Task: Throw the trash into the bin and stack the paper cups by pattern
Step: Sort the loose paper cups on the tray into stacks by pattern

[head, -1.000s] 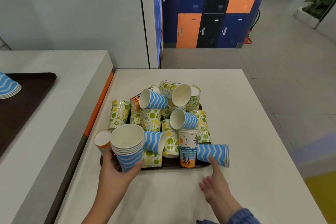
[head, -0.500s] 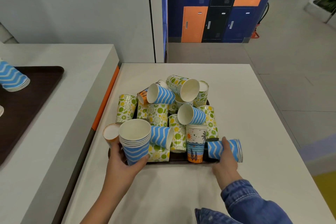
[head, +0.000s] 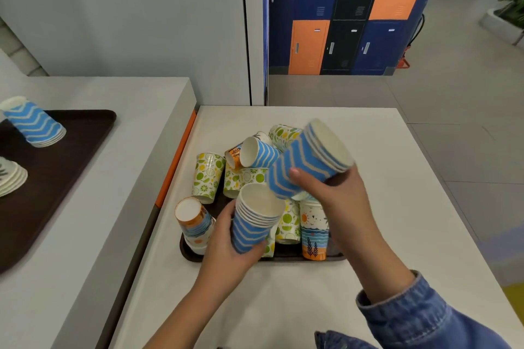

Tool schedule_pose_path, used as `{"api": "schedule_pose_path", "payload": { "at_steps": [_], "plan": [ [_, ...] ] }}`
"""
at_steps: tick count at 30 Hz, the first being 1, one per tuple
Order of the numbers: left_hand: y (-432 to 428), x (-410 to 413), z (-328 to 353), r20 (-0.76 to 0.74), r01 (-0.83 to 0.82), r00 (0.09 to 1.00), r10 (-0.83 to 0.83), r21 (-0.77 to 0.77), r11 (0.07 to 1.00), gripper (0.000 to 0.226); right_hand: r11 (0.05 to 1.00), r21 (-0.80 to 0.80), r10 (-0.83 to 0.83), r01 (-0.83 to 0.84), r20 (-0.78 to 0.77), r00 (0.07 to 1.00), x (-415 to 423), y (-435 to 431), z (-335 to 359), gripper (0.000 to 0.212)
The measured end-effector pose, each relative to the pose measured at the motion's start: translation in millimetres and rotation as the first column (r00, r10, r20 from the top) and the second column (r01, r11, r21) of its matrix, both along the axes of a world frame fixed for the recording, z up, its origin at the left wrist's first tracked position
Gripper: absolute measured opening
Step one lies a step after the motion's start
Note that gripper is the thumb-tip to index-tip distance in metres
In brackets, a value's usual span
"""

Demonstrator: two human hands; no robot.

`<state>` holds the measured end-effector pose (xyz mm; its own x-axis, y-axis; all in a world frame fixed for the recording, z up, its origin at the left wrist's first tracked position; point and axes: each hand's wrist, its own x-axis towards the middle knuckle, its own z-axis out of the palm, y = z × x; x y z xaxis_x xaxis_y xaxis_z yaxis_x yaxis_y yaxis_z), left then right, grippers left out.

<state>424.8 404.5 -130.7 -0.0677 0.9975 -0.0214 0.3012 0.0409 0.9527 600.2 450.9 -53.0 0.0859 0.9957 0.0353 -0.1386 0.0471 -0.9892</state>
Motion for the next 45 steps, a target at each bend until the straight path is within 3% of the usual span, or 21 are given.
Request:
{"api": "schedule_pose_path", "payload": {
  "at_steps": [5, 8, 10, 13, 15, 17, 19, 22, 24, 26, 28, 30, 33, 35, 37, 39, 41, 45],
  "plan": [
    [6, 2, 7, 0.053, -0.030, 0.998, 0.028, 0.030, 0.999, 0.070, 0.986, -0.049, 0.167, -0.160, 0.258, 0.951, -35, -3, 7, 0.067],
    [6, -4, 8, 0.055, -0.070, 0.996, 0.067, 0.045, 0.997, 0.077, 0.957, -0.116, 0.290, -0.267, 0.311, 0.905, -41, -4, 2, 0.067],
    [6, -11, 9, 0.067, -0.103, 0.993, 0.099, 0.066, 0.993, 0.077, 0.939, -0.174, 0.340, -0.297, 0.331, 0.880, -39, -3, -1, 0.079],
    [10, -27, 20, 0.082, -0.174, 0.983, 0.166, 0.106, 0.979, 0.080, 0.910, -0.268, 0.394, -0.316, 0.318, 0.862, -30, -3, -10, 0.117],
    [17, -46, 32, 0.088, -0.229, 0.972, 0.219, 0.134, 0.964, 0.084, 0.894, -0.319, 0.406, -0.315, 0.276, 0.871, -23, -3, -17, 0.121],
    [28, -71, 46, 0.042, -0.258, 0.966, 0.255, 0.154, 0.954, 0.085, 0.886, -0.326, 0.414, -0.330, 0.233, 0.880, -21, 0, -22, 0.102],
    [41, -97, 60, -0.041, -0.250, 0.965, 0.259, 0.151, 0.956, 0.078, 0.898, -0.302, 0.393, -0.319, 0.226, 0.892, -28, 8, -28, 0.067],
    [60, -129, 66, -0.125, -0.255, 0.956, 0.267, 0.106, 0.961, 0.078, 0.924, -0.237, 0.368, -0.300, 0.340, 0.865, -54, 33, -44, 0.029],
    [69, -141, 63, -0.122, -0.269, 0.953, 0.276, 0.071, 0.960, 0.078, 0.927, -0.178, 0.374, -0.331, 0.519, 0.769, -77, 53, -59, 0.028],
    [78, -145, 59, -0.098, -0.287, 0.952, 0.292, 0.058, 0.956, 0.076, 0.902, -0.117, 0.367, -0.416, 0.713, 0.597, -101, 74, -70, 0.035],
    [85, -145, 53, -0.074, -0.312, 0.946, 0.316, 0.053, 0.949, 0.075, 0.859, -0.084, 0.319, -0.505, 0.860, 0.399, -125, 94, -78, 0.041],
    [91, -145, 45, -0.051, -0.333, 0.941, 0.336, 0.053, 0.941, 0.075, 0.793, -0.119, 0.239, -0.597, 0.963, 0.126, -148, 114, -91, 0.048],
    [98, -150, 35, -0.022, -0.356, 0.933, 0.358, 0.060, 0.932, 0.075, 0.653, -0.210, -0.034, -0.728, 0.952, -0.305, -178, 141, -112, 0.052],
    [101, -156, 29, -0.012, -0.367, 0.929, 0.369, 0.065, 0.928, 0.074, 0.603, -0.279, -0.171, -0.747, 0.870, -0.463, -190, 153, -119, 0.053],
    [103, -163, 22, -0.002, -0.375, 0.927, 0.376, 0.068, 0.925, 0.073, 0.655, -0.307, -0.122, -0.690, 0.859, -0.497, -201, 160, -123, 0.051],
    [106, -167, 15, 0.008, -0.380, 0.925, 0.380, 0.059, 0.923, 0.072, 0.762, -0.282, 0.017, -0.583, 0.908, -0.418, -209, 162, -125, 0.047],
    [107, -168, 6, 0.019, -0.385, 0.923, 0.385, 0.044, 0.922, 0.073, 0.787, -0.262, 0.031, -0.558, 0.921, -0.388, -216, 162, -132, 0.043],
    [108, -170, -10, 0.032, -0.381, 0.924, 0.381, 0.016, 0.924, 0.074, 0.705, -0.283, -0.198, -0.650, 0.802, -0.564, -223, 168, -154, 0.047]
  ]
}}
